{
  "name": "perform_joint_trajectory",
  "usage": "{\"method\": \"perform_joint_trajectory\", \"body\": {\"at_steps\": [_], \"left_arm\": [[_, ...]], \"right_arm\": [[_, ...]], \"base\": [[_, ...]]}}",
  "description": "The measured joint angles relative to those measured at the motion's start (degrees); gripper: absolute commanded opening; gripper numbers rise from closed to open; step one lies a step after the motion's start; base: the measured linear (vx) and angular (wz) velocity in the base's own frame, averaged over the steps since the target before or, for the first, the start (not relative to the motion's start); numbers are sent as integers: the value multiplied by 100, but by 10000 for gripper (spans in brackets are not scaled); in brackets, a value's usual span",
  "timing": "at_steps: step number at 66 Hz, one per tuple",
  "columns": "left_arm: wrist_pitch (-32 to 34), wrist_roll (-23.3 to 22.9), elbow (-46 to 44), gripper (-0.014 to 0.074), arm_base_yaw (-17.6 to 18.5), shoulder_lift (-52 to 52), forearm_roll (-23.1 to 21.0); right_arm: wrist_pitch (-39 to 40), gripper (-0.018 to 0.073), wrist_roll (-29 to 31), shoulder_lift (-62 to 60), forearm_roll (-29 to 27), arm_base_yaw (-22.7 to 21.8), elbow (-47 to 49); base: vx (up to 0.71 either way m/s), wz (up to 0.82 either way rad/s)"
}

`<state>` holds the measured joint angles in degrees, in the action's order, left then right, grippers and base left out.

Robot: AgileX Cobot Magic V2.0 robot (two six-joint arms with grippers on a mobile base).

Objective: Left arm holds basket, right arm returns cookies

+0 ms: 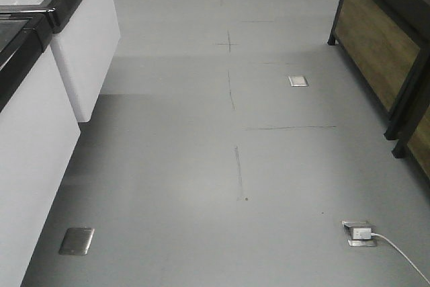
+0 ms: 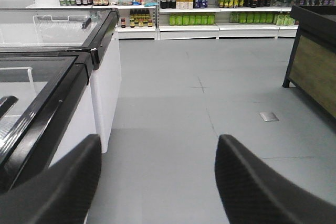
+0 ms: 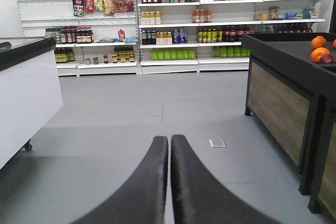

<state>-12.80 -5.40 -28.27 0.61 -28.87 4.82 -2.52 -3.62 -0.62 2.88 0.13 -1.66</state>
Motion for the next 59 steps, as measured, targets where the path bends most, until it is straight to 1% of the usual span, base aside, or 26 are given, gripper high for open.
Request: {"method": "perform_joint_trajectory", "body": {"at_steps": [6, 12, 19, 25, 30, 34, 38, 43, 44, 45, 47, 52, 55, 56, 59], "left_arm": [[-99, -334, -45, 478, 0, -18, 0], [-464, -843, -345, 478, 0, -261, 6], [-996, -1354, -1057, 478, 0, -979, 25], [-1464, -1779, -1862, 477, -35, -1817, 39], [-1815, -2108, -2597, 467, -191, -2570, 17], [-2200, -2236, -3179, 459, -378, -3163, -126], [-2717, -2264, -3674, 452, -675, -3647, -369], [-3380, -2157, -4369, 449, -1147, -4223, -955], [-3486, -2117, -4476, 449, -1296, -4298, -1069], [-3583, -2067, -4528, 449, -1346, -4334, -1129], [-3752, -1967, -4773, 449, -1561, -4486, -1430], [-4056, -1684, -5178, 449, -2202, -4669, -2059], [-4131, -1532, -5391, 449, -2580, -4715, -2501], [-4146, -1479, -5445, 449, -2777, -4717, -2625], [-4190, -1305, -5591, 449, -3180, -4723, -3006]], "right_arm": [[0, -8, 0, 0, 0, 0, 0], [0, -8, 0, 0, 0, 0, 0], [0, -8, 0, 0, 0, 0, 0], [0, -8, 0, 0, 0, 0, 0], [0, -8, 0, 0, 0, 0, 0], [0, -8, 0, 0, 0, 0, 0], [0, -8, 0, 0, 0, 0, 0], [0, -8, 0, 0, 0, 0, 0], [0, -8, 0, 0, 0, 0, 0], [0, -8, 0, 0, 0, 0, 0], [0, -8, 0, 0, 0, 0, 0], [0, -8, 0, 0, 0, 0, 0], [0, -8, 0, 0, 0, 0, 0], [0, -8, 0, 0, 0, 0, 0], [0, -8, 0, 0, 0, 0, 0]], "base": [[0, 0], [0, 0], [0, 0], [0, 0], [0, 0], [0, 0], [0, 0], [0, 0], [0, 0], [0, 0], [0, 0], [0, 0], [0, 0], [0, 0], [0, 0]]}}
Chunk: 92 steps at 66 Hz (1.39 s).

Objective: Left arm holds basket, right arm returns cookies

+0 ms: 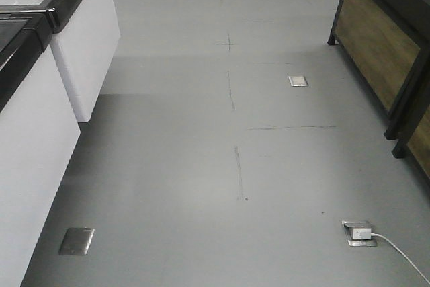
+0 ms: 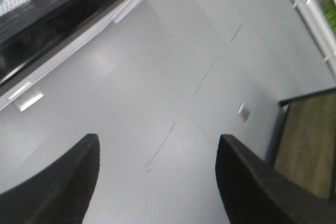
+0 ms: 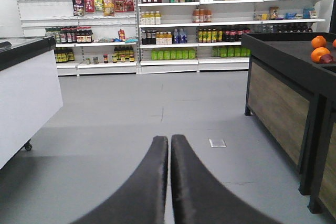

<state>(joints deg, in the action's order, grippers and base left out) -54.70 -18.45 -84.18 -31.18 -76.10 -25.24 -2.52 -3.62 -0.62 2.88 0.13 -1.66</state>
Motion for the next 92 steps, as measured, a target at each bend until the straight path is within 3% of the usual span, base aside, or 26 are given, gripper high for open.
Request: {"method": "perform_joint_trajectory", "body": {"at_steps": [13, 20, 27, 34, 43, 58, 68, 83, 92], "left_arm": [[-299, 877, -279, 449, -1913, -5, -1735], [-399, 1342, -287, 449, -2753, -40, -2143], [-439, 1596, -287, 451, -3356, -223, -2550], [-476, 1845, -287, 456, -3770, -615, -3307], [-421, 2290, -287, 484, -3956, -1023, -3997], [-381, 2718, -287, 530, -3956, -1681, -4608], [-292, 3090, -287, 540, -3937, -2134, -5381], [-176, 3801, -287, 540, -3557, -2730, -6613], [-129, 4097, -287, 540, -3297, -2991, -6975]], "right_arm": [[0, -8, 0, 0, 0, 0, 0], [0, -8, 0, 0, 0, 0, 0], [0, -8, 0, 0, 0, 0, 0], [0, -8, 0, 0, 0, 0, 0], [0, -8, 0, 0, 0, 0, 0], [0, -8, 0, 0, 0, 0, 0], [0, -8, 0, 0, 0, 0, 0], [0, -8, 0, 0, 0, 0, 0], [0, -8, 0, 0, 0, 0, 0]], "base": [[0, 0], [0, 0], [0, 0], [0, 0], [0, 0], [0, 0], [0, 0], [0, 0], [0, 0]]}}
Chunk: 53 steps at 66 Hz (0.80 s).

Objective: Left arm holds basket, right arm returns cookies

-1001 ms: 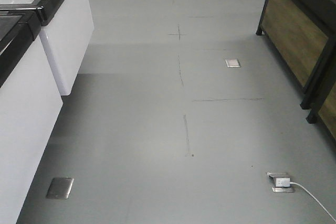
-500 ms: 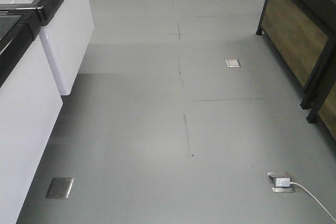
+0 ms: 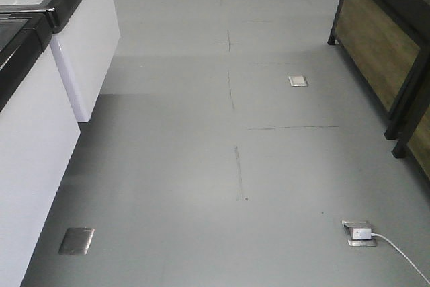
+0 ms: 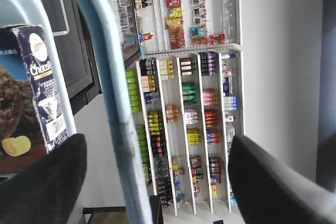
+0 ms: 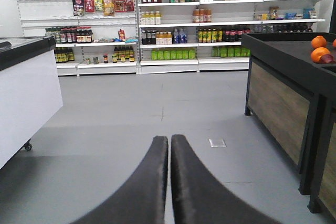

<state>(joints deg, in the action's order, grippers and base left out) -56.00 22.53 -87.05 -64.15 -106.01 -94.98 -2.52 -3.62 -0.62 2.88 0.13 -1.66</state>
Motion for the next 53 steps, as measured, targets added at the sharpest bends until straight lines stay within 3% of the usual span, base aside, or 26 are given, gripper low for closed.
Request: {"method": "perform_joint_trajectory", "body": {"at_steps": [17, 24, 34, 45, 53], "left_arm": [[136, 68, 0, 531, 78, -209, -78], [199, 68, 0, 484, 78, -216, -92], [199, 61, 0, 315, 64, -216, -96], [104, 43, 0, 4, -55, -216, -113], [-63, 6, 0, -8, -88, -210, -234]], "right_arm": [[0, -8, 0, 0, 0, 0, 0], [0, -8, 0, 0, 0, 0, 0], [0, -8, 0, 0, 0, 0, 0], [0, -8, 0, 0, 0, 0, 0], [0, -8, 0, 0, 0, 0, 0]], "base": [[0, 0], [0, 0], [0, 0], [0, 0], [0, 0]]}}
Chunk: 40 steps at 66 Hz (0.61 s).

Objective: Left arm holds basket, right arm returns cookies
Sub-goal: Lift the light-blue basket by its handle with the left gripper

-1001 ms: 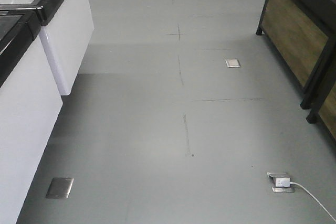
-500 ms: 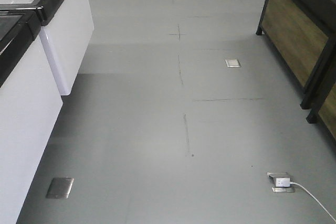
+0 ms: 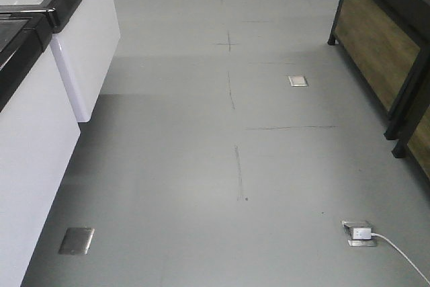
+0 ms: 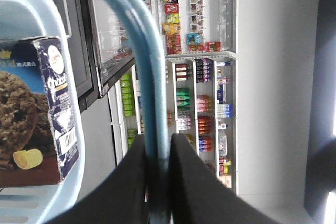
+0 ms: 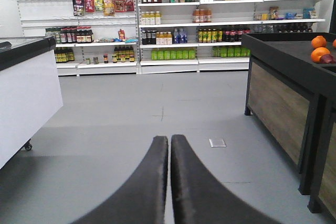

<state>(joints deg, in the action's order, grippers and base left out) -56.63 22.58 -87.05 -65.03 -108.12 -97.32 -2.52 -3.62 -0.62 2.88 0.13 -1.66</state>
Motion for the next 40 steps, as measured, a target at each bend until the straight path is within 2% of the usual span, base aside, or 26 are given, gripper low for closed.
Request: {"method": "perform_joint_trajectory", "body": {"at_steps": [5, 14, 29, 35, 40], "left_arm": [[-109, -46, -50, -8, 0, -5, -12], [-200, -45, -358, -8, 12, -12, 235], [-98, -275, -1578, -8, 107, 6, 443], [-95, -347, -2032, -8, 226, 107, 443], [-100, -357, -2180, -8, 464, 261, 416]], "right_arm": [[0, -8, 0, 0, 0, 0, 0], [0, -8, 0, 0, 0, 0, 0], [0, -8, 0, 0, 0, 0, 0], [0, -8, 0, 0, 0, 0, 0], [0, -8, 0, 0, 0, 0, 0]], "base": [[0, 0], [0, 0], [0, 0], [0, 0], [0, 0]]}}
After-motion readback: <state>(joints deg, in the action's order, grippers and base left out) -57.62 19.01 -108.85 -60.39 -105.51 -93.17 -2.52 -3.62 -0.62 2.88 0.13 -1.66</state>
